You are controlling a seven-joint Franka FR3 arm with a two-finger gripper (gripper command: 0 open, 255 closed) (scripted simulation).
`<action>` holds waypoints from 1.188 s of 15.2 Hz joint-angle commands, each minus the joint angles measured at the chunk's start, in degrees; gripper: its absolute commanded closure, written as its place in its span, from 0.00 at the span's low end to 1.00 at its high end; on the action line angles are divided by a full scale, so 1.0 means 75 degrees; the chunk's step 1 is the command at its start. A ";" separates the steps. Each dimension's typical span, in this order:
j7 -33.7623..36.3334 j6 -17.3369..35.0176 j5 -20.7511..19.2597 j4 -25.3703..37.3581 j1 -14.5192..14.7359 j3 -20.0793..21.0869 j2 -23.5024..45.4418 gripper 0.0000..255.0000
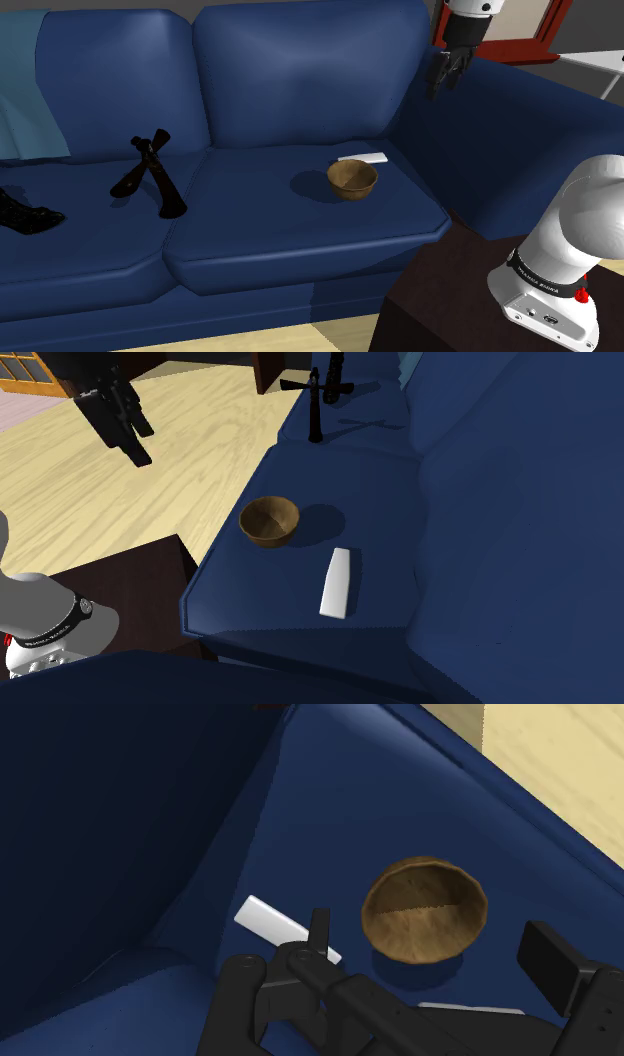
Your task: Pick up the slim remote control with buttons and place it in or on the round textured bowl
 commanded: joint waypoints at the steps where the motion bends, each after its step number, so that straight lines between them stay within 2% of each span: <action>1: 0.0000 0.0000 0.0000 0.0000 0.0000 0.0000 0.0000 0.00; 11: -0.2773 0.2052 -0.0517 -0.0446 0.0283 -0.1455 0.1738 0.00; 18: -0.4812 0.3357 -0.0332 -0.0011 0.0588 -0.2339 0.3616 0.00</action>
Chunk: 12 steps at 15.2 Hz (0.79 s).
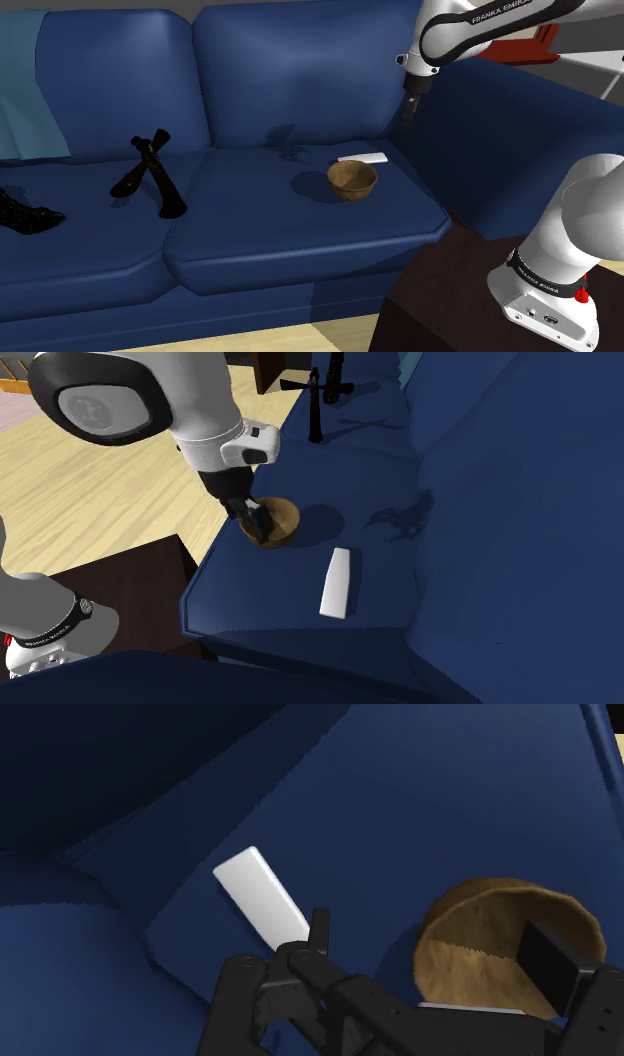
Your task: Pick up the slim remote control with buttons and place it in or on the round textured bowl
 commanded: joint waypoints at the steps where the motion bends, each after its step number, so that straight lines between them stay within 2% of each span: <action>1: -0.0686 0.0323 0.0150 0.0291 0.0091 -0.0255 0.0660 0.00; 7: -0.2619 0.1102 0.0939 0.1173 0.0213 -0.0636 0.2577 0.00; 12: -0.4145 0.1453 0.1708 0.2194 0.0005 -0.0520 0.4211 0.00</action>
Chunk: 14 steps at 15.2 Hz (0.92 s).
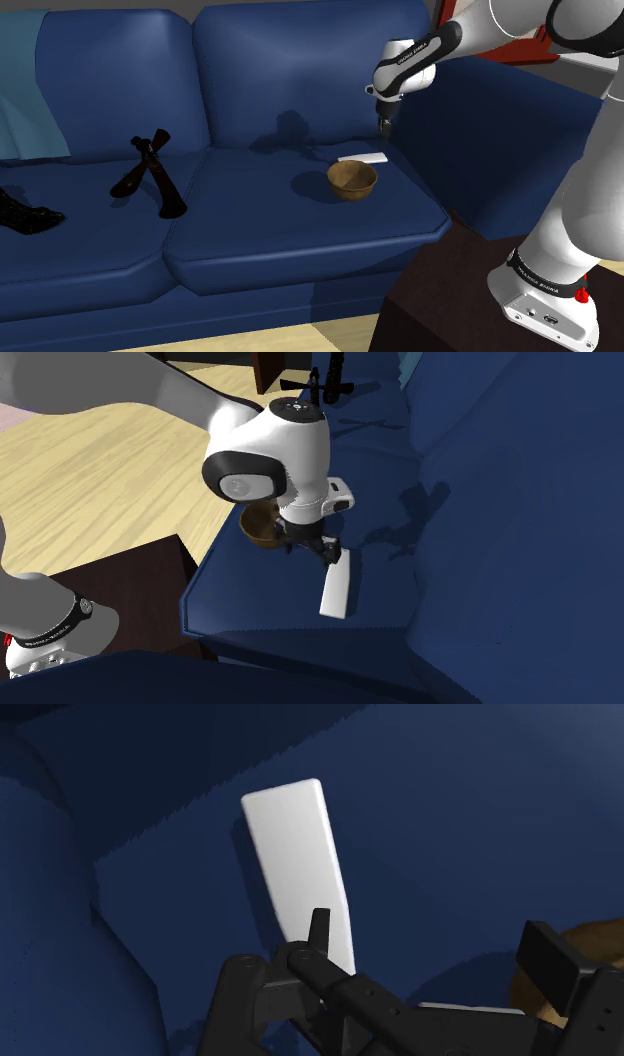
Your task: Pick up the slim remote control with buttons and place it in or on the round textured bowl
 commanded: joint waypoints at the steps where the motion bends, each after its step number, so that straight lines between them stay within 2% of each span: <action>1: -0.0640 0.0067 0.0304 0.0528 -0.0147 0.0090 0.0696 0.00; 5: -0.1585 0.0145 0.0677 0.1553 -0.0469 0.0412 0.1947 0.00; 9: -0.2302 0.0107 0.0835 0.2680 -0.0769 0.0745 0.3127 0.00; 14: -0.2368 0.0457 0.0945 0.2659 -0.0833 0.0834 0.3460 0.00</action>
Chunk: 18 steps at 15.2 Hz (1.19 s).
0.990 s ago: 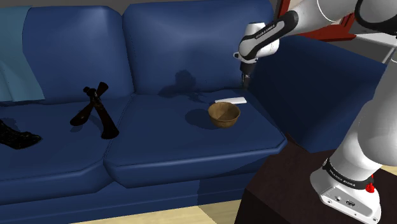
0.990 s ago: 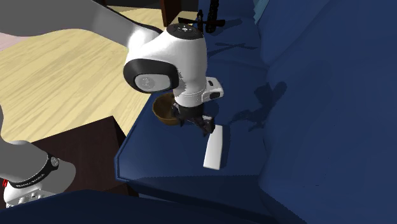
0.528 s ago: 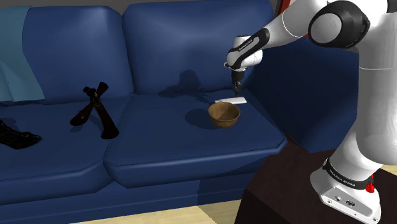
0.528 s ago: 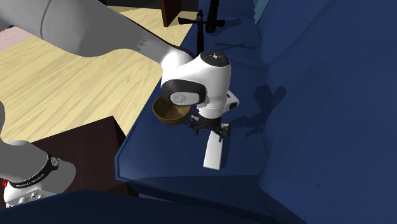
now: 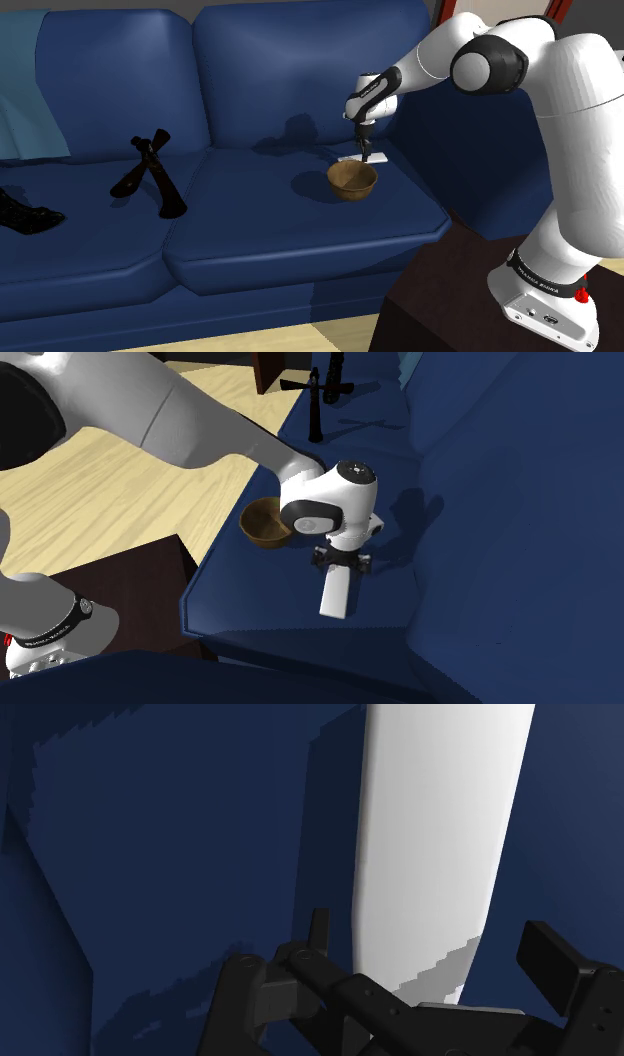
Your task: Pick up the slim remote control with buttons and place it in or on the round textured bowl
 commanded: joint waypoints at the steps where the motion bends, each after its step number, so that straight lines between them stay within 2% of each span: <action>1: -0.0041 0.0139 0.0040 -0.0031 -0.0027 0.0030 0.0108 0.00; 10: -0.0062 0.0243 0.0074 -0.0026 -0.0047 0.0059 0.0219 0.00; 11: -0.0062 0.0243 0.0074 -0.0026 -0.0047 0.0059 0.0219 1.00; 18: -0.0063 0.0243 0.0075 -0.0025 -0.0048 0.0059 0.0219 1.00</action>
